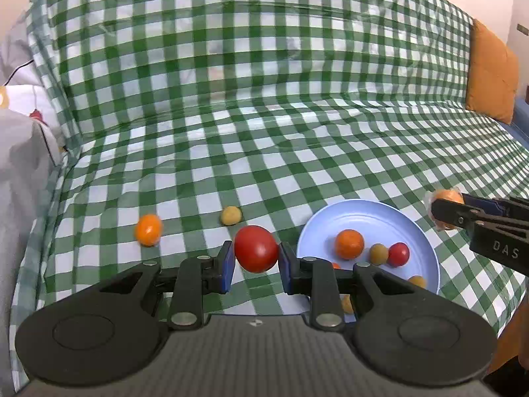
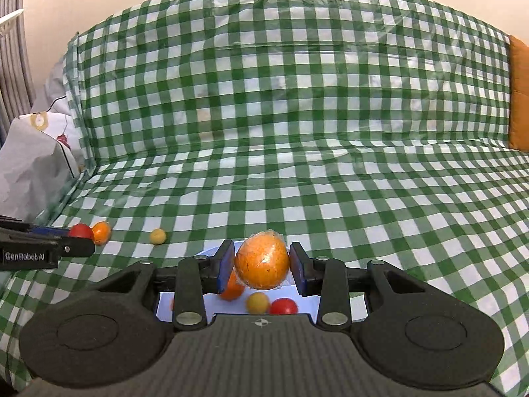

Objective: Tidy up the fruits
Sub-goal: 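Carry the orange and the red tomato over the light blue plate with both tools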

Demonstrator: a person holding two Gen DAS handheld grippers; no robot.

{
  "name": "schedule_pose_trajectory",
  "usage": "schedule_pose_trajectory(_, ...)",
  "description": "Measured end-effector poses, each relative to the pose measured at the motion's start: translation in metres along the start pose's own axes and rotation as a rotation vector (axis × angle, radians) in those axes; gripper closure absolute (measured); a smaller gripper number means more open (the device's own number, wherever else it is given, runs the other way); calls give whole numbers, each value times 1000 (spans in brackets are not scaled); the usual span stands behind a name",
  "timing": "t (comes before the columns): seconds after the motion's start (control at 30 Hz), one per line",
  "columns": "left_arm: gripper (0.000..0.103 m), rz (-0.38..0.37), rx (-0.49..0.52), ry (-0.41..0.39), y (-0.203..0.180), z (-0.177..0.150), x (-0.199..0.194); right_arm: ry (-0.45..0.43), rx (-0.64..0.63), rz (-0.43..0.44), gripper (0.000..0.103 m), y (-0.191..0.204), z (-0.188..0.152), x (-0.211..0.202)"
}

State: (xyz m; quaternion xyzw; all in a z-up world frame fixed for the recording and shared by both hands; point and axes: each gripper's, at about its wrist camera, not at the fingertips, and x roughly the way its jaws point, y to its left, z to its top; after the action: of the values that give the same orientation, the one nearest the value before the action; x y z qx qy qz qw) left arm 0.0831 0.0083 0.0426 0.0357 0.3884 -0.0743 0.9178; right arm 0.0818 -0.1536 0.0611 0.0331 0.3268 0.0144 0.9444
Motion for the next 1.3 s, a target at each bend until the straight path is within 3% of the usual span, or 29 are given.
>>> schedule_pose_trajectory(0.4,72,-18,48,10,-14,-1,9,27,1,-20,65,-2,-1,5)
schedule_pose_trajectory(1.3,72,-19,50,9,-14,-1,10,38,-5,-17,65,-4,1,9)
